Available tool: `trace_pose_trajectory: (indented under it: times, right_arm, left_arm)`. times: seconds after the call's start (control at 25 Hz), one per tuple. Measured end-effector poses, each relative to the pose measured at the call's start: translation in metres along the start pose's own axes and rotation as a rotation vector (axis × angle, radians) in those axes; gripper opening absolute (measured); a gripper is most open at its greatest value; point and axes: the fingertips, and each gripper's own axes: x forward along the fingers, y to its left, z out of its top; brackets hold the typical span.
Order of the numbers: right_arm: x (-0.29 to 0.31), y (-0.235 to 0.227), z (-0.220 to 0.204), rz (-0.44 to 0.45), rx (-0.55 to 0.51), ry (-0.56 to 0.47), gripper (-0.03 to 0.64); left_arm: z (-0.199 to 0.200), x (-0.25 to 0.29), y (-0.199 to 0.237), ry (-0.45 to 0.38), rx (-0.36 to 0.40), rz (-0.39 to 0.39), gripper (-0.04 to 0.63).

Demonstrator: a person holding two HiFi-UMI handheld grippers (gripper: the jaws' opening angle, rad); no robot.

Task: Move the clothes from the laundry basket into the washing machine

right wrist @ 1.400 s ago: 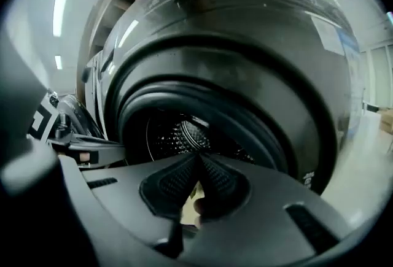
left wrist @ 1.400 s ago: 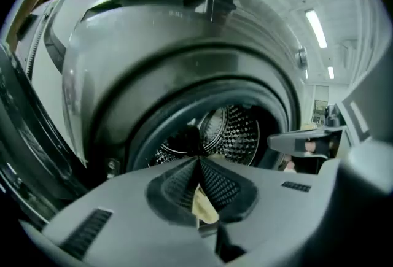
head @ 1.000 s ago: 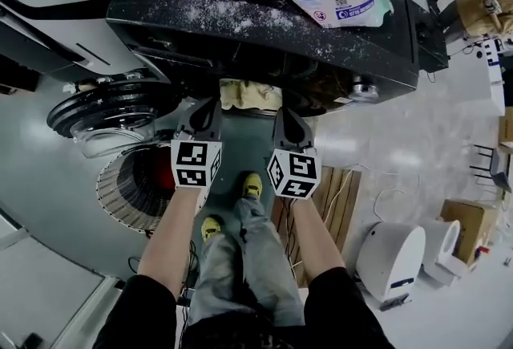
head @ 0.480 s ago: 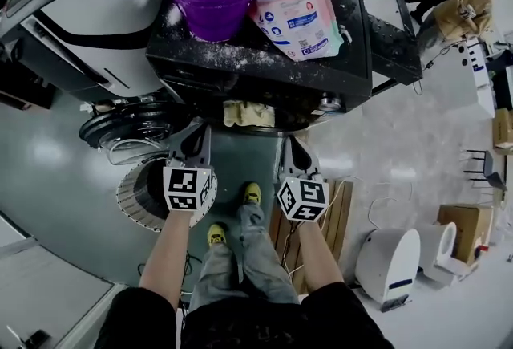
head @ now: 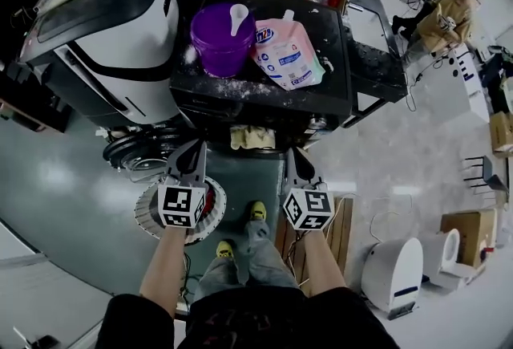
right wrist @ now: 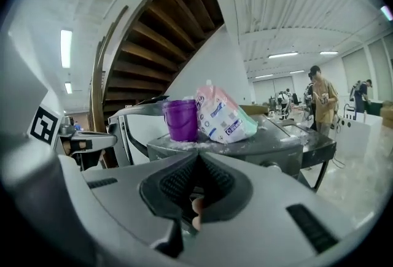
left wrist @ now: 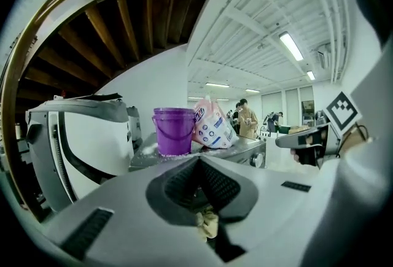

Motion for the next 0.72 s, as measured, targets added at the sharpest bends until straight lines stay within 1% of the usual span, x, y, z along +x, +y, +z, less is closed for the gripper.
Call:
trace_pose_trajectory:
  times: [0.08,0.2,0.28,0.36,0.56,0.72]
  right_arm:
    - [-0.005,0.002,0.017,-0.008,-0.003,-0.016,0.005]
    - [-0.018,0.005,0.037,-0.011,-0.047,-0.024,0.005]
    - [-0.027,0.007,0.049,-0.014,-0.073,-0.03,0.005]
    - [-0.037,0.006,0.059,-0.019,-0.073,-0.041,0.005]
    - [-0.068,0.001,0.071,-0.056,-0.084,-0.047,0.005]
    - [-0.086,-0.001,0.079,-0.075,-0.087,-0.06,0.003]
  left_arm:
    - [0.016,-0.008,0.004,-0.012,0.016,-0.003,0.011]
    - [0.034,-0.025,0.009,-0.028,0.033,0.005,0.011]
    - [0.042,-0.037,0.014,-0.043,0.025,0.023,0.011]
    - [0.05,-0.048,0.02,-0.056,0.015,0.04,0.011]
    - [0.068,-0.068,0.022,-0.086,0.004,0.058,0.011]
    - [0.082,-0.08,0.018,-0.093,0.039,0.065,0.011]
